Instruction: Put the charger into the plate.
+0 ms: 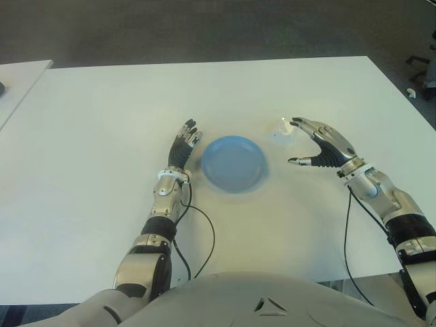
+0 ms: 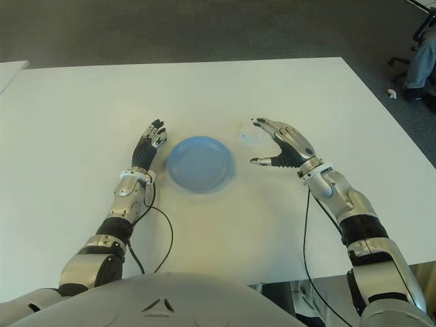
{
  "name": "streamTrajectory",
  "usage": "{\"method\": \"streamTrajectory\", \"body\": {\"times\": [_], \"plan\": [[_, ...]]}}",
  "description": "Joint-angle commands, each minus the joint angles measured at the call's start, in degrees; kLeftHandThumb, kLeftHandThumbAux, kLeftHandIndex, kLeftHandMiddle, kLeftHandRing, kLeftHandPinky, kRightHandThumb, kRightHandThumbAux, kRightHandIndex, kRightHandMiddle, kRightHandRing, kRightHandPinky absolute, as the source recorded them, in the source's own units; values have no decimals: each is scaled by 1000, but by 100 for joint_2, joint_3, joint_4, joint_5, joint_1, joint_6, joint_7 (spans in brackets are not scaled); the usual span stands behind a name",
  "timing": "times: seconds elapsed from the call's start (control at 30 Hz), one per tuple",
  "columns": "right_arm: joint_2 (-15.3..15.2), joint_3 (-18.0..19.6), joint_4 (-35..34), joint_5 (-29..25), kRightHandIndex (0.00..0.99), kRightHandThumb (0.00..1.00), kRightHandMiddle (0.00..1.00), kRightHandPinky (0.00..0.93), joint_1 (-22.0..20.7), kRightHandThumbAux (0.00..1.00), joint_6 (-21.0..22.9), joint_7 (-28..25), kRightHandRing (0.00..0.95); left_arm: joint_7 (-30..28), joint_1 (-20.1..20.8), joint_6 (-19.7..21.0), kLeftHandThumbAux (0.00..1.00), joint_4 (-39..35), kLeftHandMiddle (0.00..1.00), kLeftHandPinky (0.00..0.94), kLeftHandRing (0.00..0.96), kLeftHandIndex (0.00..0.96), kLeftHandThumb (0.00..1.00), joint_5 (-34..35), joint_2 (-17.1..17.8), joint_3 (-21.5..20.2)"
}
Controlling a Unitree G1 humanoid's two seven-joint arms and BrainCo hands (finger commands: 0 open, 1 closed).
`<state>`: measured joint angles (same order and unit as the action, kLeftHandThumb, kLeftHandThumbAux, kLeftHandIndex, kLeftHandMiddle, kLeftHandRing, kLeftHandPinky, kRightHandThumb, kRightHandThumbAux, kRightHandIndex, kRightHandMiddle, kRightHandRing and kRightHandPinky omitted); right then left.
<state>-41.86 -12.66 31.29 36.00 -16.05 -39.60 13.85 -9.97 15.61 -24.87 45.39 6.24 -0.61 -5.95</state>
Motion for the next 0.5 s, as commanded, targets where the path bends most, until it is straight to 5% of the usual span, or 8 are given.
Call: {"method": "streamTrajectory", "body": {"times": [0.03,0.5], "plan": [[66,1,138,168,0,44,69,0,-106,396,-58,244,93,0,-159,215,533,89,47,0,0,0,0,-20,39,3],[338,-216,907,567,0,83,41,0,-934,408,199,708,47,-41,-138,154,541,136,48,0,0,0,0,-2,36,-9]]}}
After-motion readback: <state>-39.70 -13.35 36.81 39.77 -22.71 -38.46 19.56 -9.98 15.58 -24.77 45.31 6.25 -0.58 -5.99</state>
